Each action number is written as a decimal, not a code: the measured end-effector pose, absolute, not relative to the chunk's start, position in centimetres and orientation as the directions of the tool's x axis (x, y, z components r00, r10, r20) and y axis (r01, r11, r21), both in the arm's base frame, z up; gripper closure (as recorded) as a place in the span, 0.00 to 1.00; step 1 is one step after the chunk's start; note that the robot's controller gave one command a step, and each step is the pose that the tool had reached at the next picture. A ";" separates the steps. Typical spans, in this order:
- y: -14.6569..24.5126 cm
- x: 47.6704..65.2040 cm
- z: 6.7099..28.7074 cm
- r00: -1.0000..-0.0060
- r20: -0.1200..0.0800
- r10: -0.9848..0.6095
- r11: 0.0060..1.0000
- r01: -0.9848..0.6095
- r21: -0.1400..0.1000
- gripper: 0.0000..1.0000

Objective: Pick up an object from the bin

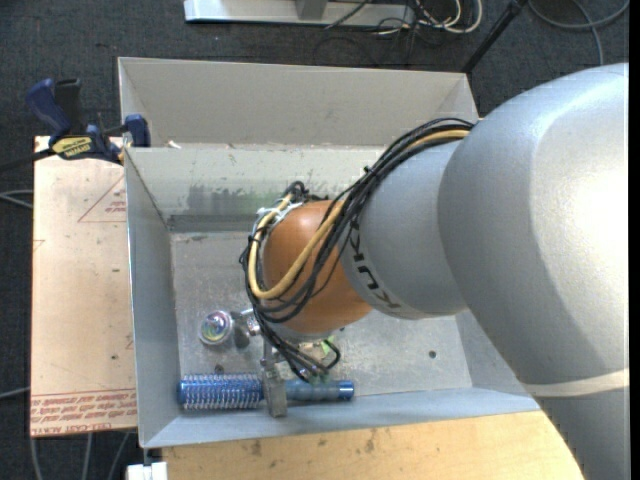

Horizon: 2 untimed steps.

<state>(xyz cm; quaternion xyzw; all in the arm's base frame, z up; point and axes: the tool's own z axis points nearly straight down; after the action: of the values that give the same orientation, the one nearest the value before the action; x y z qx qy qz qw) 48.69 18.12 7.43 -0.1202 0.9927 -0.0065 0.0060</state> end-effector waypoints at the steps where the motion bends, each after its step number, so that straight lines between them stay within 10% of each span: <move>1: 19.1 48.8 7.4 -0.930 -0.002 -0.366 0.930 -0.366 -0.023 0.00; 2: 19.2 48.8 7.4 -0.928 -0.001 -0.373 0.928 -0.372 -0.023 0.00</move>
Offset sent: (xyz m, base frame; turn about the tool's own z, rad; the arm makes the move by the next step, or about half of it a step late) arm -0.0086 0.0404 -0.0043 -0.1790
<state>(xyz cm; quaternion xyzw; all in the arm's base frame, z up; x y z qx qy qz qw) 48.85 19.19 7.38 -0.1897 0.9818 -0.0113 0.0028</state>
